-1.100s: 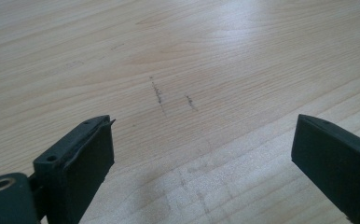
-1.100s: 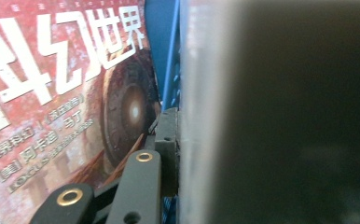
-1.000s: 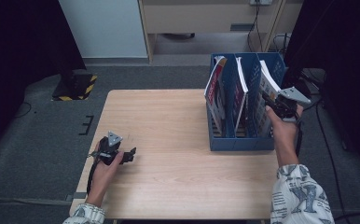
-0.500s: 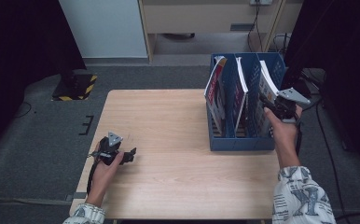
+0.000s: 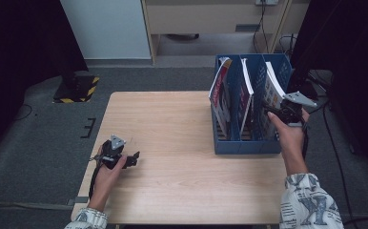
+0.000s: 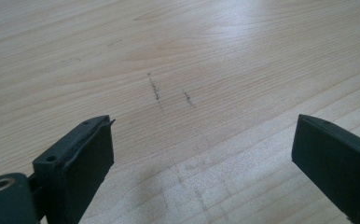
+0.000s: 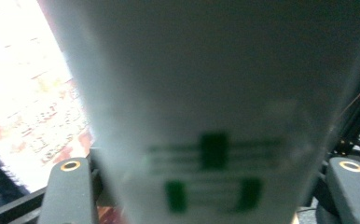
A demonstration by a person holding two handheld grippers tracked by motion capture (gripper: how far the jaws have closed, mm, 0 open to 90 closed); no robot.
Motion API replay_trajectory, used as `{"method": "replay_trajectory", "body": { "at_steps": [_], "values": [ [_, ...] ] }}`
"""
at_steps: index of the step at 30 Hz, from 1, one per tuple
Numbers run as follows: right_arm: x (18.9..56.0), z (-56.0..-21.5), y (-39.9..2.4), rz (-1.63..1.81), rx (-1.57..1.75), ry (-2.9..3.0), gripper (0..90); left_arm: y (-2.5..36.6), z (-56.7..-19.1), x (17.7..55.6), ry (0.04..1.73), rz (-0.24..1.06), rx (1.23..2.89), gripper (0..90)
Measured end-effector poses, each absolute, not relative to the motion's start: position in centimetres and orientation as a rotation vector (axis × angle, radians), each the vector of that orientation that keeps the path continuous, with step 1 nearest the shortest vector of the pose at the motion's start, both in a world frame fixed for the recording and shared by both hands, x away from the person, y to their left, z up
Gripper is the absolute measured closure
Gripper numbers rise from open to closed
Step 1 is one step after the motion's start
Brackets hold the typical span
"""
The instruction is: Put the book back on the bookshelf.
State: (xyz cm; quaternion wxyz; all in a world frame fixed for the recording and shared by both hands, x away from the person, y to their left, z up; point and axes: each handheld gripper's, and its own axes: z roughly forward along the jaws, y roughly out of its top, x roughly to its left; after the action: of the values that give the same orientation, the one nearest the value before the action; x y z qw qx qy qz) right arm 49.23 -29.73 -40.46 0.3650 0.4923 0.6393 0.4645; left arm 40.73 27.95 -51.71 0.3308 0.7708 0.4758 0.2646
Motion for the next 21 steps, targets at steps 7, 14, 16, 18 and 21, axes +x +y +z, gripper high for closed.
{"method": "replay_trajectory", "body": {
  "at_steps": [7,14,16,18,21],
  "values": [
    [48.6,-40.5,-29.7,1.178,1.264,1.675,27.6,27.9,-51.7,40.7,1.240,0.689,2.020,5.1],
    [47.7,-40.6,-29.9,1.178,1.304,1.682,21.3,28.1,-51.7,40.7,1.242,0.684,2.017,5.1],
    [47.2,-40.5,-29.9,1.162,1.308,1.678,21.0,28.1,-51.7,40.6,1.239,0.677,2.012,5.1],
    [46.8,-40.4,-29.9,1.164,1.318,1.681,21.0,28.1,-51.7,40.5,1.242,0.666,2.005,5.1],
    [46.3,-40.3,-29.7,1.168,1.302,1.690,20.4,28.1,-51.9,40.6,1.248,0.660,2.005,5.1]
  ]
}}
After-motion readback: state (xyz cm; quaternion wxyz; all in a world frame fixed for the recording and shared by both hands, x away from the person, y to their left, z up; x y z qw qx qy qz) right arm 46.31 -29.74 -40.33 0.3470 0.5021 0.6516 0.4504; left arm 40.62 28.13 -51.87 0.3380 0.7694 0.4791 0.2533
